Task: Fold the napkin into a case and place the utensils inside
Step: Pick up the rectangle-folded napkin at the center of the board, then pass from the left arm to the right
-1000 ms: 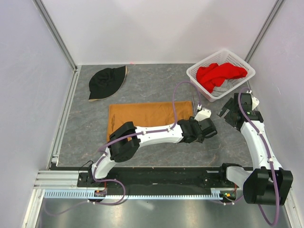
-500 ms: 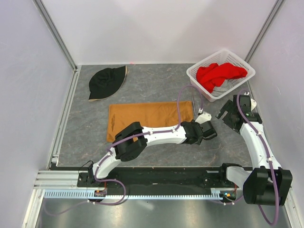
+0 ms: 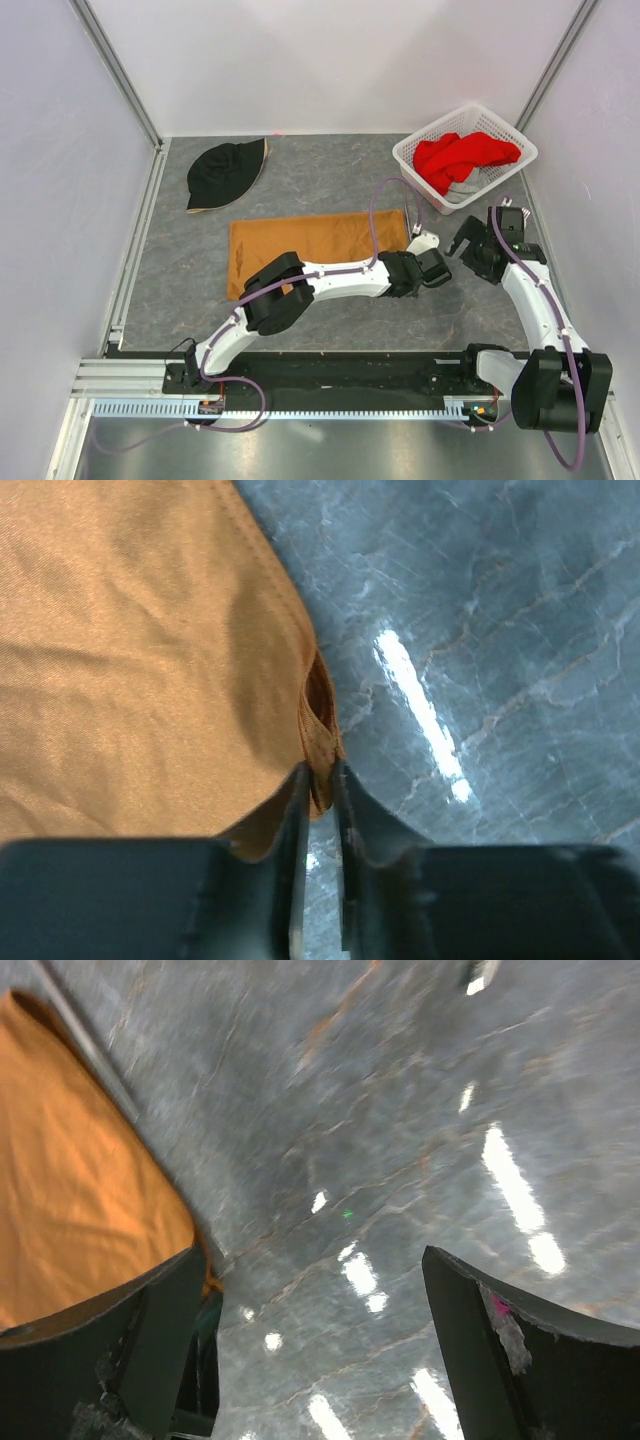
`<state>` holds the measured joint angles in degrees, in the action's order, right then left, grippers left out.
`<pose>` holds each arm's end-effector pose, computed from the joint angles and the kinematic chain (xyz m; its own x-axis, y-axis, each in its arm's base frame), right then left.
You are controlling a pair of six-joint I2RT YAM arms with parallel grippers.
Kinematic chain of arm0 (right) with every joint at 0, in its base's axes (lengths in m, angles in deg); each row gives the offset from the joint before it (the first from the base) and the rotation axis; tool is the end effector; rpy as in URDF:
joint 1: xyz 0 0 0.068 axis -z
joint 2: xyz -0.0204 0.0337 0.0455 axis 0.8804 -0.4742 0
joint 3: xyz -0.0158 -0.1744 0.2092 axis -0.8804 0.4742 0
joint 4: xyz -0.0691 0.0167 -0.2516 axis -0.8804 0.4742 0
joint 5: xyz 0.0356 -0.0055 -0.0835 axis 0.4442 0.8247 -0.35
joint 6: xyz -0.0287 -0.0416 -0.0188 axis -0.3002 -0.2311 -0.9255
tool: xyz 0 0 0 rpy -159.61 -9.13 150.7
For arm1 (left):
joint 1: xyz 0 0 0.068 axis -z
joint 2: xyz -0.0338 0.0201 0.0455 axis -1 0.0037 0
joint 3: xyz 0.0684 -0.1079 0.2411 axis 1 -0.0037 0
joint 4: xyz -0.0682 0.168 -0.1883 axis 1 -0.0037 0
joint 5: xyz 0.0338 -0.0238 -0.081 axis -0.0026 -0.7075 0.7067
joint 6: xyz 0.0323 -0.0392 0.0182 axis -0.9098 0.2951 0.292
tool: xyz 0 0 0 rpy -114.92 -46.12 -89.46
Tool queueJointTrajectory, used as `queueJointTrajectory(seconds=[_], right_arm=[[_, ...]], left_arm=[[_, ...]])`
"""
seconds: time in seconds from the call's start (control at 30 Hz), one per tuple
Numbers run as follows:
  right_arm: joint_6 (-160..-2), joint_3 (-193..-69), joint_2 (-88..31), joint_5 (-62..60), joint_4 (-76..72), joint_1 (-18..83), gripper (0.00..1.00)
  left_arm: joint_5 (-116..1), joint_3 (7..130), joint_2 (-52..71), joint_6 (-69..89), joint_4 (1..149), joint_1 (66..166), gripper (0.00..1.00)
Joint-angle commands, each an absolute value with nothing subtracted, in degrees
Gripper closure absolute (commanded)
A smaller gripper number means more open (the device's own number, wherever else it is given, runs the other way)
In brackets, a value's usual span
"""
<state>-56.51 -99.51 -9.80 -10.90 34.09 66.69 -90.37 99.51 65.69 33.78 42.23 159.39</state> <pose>0.2106 -0.0197 0.2381 -0.6412 0.5761 -0.5069 0.5139 0.8129 0.2739 0.1864 -0.4582 0.1567 -0.6900 0.3591 -0.6285 0.4637 0.8860 -0.0029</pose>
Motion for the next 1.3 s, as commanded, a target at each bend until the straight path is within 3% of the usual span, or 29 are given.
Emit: queueJointTrajectory(seconds=[0.0,0.43,0.8,1.03,1.27], right_arm=[[-58.6,-96.9,-12.4,-0.7,28.7,66.9,0.02],[-54.1,-92.3,-23.4,20.1,6.5,65.4,0.02],[-47.0,-89.6,-31.4,21.4,-4.9,55.5,0.12],[-45.6,-88.8,-34.9,22.0,-10.5,55.1,0.36],[-45.6,-88.6,-37.0,23.3,-13.8,55.1,0.53]], left_arm=[[-88.9,97.5,65.0,33.1,44.3,158.3,0.88],[-80.9,81.5,49.0,35.5,51.0,154.5,0.98],[-79.4,77.9,42.3,36.1,52.0,153.9,0.98],[-78.6,76.1,40.2,37.2,52.2,153.9,0.98],[-76.1,76.2,40.1,37.5,53.0,154.0,0.98]])
